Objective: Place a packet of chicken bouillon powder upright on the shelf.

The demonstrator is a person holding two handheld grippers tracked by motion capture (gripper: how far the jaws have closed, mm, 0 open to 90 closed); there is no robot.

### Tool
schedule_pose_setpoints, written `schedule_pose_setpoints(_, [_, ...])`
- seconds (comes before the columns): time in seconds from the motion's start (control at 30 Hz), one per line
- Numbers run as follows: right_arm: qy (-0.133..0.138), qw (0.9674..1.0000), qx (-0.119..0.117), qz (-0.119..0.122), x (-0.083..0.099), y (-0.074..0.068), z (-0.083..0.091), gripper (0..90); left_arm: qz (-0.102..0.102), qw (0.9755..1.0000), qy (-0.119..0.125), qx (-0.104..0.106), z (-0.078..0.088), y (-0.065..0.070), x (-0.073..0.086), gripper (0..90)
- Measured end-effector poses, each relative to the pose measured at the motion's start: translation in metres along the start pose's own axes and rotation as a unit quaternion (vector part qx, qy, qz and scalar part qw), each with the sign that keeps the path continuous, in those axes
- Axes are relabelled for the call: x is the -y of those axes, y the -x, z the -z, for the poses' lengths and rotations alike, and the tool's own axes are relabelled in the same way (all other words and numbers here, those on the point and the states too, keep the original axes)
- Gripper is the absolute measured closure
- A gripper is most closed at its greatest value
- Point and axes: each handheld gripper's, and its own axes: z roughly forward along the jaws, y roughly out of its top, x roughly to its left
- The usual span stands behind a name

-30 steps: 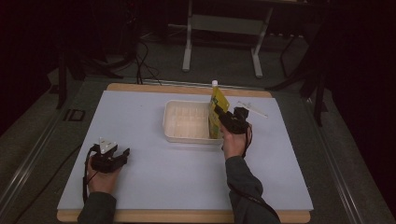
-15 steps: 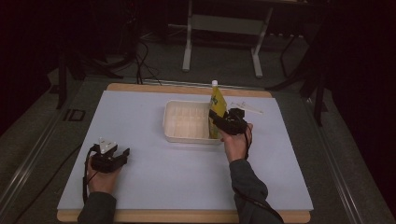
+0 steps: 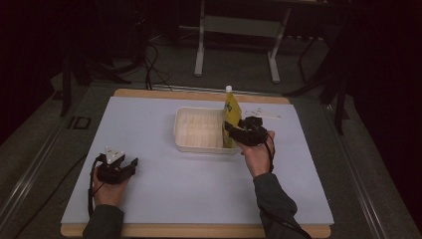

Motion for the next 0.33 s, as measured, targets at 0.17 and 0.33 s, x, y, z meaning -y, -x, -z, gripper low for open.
schedule_pose_setpoints(0.17, [-0.039,0.9991,0.0,0.019,0.011,0.004,0.011,45.7,0.002,1.0,0.001,-0.001,0.0,0.0,0.0,46.4])
schedule_pose_setpoints(0.33, [-0.055,0.998,-0.002,0.032,0.028,0.01,0.025,43.6,0.003,1.0,0.0,-0.003,0.0,0.0,0.0,44.6])
